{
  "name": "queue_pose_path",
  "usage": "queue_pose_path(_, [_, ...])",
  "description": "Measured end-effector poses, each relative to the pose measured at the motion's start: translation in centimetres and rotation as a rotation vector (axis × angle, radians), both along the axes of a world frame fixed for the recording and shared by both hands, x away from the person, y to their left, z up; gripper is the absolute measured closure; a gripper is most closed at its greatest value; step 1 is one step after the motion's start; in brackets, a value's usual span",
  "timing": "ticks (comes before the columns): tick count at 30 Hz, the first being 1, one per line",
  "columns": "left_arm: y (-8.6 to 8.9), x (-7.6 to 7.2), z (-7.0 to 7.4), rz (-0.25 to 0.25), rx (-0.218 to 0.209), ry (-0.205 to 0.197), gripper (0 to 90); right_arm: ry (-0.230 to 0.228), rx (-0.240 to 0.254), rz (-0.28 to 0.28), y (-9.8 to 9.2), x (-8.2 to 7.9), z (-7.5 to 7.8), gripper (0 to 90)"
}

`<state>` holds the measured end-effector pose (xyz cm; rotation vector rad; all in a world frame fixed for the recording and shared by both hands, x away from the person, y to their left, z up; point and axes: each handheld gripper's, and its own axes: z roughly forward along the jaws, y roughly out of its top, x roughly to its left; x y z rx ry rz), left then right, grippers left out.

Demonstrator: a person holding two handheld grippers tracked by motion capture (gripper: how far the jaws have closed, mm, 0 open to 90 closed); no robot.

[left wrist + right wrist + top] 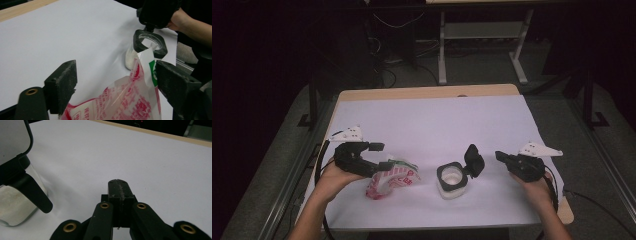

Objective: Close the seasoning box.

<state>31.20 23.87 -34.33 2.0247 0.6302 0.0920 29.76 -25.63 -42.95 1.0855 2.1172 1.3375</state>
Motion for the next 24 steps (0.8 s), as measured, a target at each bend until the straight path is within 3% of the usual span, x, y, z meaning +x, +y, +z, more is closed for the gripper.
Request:
queue_pose_path(11, [1.8,1.3,1.5,0.079,0.014,-0.02,16.6,0.006,-0.007,0.006,0.1,0.1,-0.1,89.9])
queue_pose_path(19, [3.1,2.2,0.1,0.147,0.055,-0.004,16.1,0.018,-0.01,0.009,0.2,0.1,-0.2,89.9])
queue_pose_path(21, [3.3,2.3,-0.2,0.171,0.095,-0.021,16.1,0.015,-0.014,0.012,0.2,0.1,-0.2,89.9])
queue_pose_path(23, [3.7,2.4,-0.6,0.189,0.075,-0.017,16.0,0.016,-0.022,0.016,0.3,0.1,-0.3,89.9])
queue_pose_path(24, [3.9,2.5,-0.8,0.196,0.087,-0.018,16.0,0.021,-0.022,0.017,0.3,0.1,-0.3,89.9])
